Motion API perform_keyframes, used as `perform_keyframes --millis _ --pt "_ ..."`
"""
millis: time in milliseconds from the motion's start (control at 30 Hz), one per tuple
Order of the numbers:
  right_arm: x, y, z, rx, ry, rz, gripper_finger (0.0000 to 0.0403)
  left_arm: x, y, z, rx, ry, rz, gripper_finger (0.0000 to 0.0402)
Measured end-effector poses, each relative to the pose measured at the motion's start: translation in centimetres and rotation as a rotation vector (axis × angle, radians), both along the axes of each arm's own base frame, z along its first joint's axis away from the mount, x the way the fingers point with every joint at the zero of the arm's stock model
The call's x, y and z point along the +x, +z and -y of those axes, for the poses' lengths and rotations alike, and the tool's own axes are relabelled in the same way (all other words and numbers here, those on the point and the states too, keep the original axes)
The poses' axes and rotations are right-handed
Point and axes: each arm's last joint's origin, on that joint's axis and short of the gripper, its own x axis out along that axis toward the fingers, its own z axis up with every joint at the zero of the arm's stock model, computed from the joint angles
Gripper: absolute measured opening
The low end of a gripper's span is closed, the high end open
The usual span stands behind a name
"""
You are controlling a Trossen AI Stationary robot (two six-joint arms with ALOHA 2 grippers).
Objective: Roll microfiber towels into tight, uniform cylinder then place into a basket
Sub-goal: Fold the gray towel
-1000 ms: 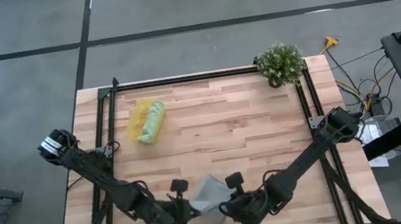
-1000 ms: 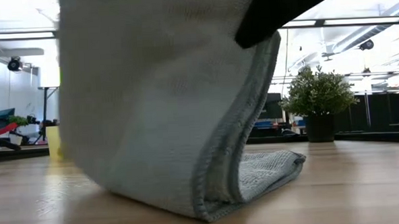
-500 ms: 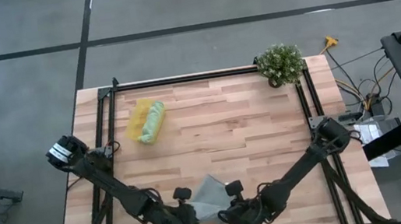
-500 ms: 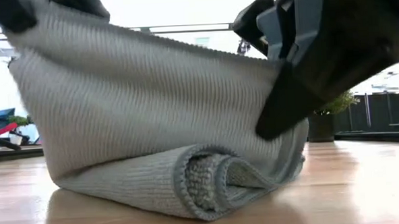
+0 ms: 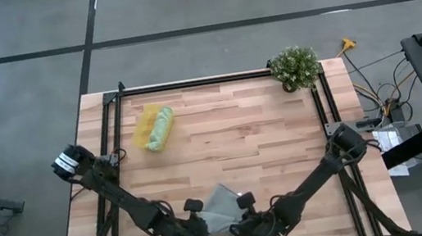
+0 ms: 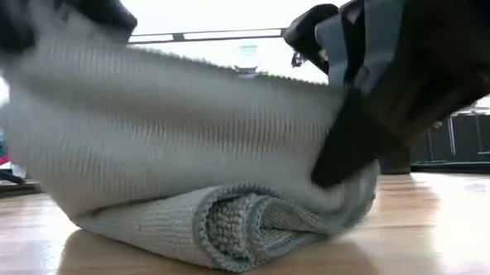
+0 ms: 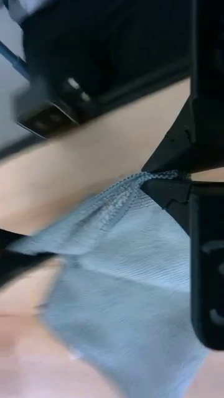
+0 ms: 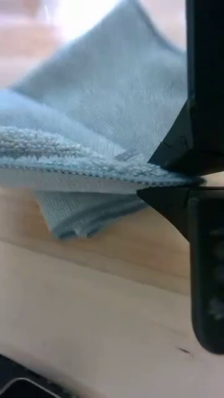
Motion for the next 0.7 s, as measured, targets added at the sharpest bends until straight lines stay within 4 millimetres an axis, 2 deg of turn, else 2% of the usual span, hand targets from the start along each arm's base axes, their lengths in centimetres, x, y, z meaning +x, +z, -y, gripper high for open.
perform_keyframes --millis 133,267,500,600,700 --pt "-0.2 2.5 0.0 -0.065 -0.011 0.049 0.0009 -0.2 3.3 -0.1 0.033 -0.072 0.114 0.0" --pt "-0.7 6.3 -0.7 -0.147 0.011 0.149 0.0009 -1.1 7.3 -0.8 0.041 -0.139 0.248 0.0" --pt "-2.8 14.5 -4.7 -0.101 0.209 0.359 0.0009 -4.1 14.1 -1.0 -0.098 -0.18 0.451 0.0" --pt "-3.4 17.1 -5.6 -0.127 0.237 0.436 0.0009 -5.0 16.0 -1.4 -0.115 -0.204 0.548 0.0" --pt "-3.6 18.4 -5.5 -0.195 0.202 0.471 0.0009 -5.5 16.5 -2.2 -0.076 -0.15 0.583 0.0"
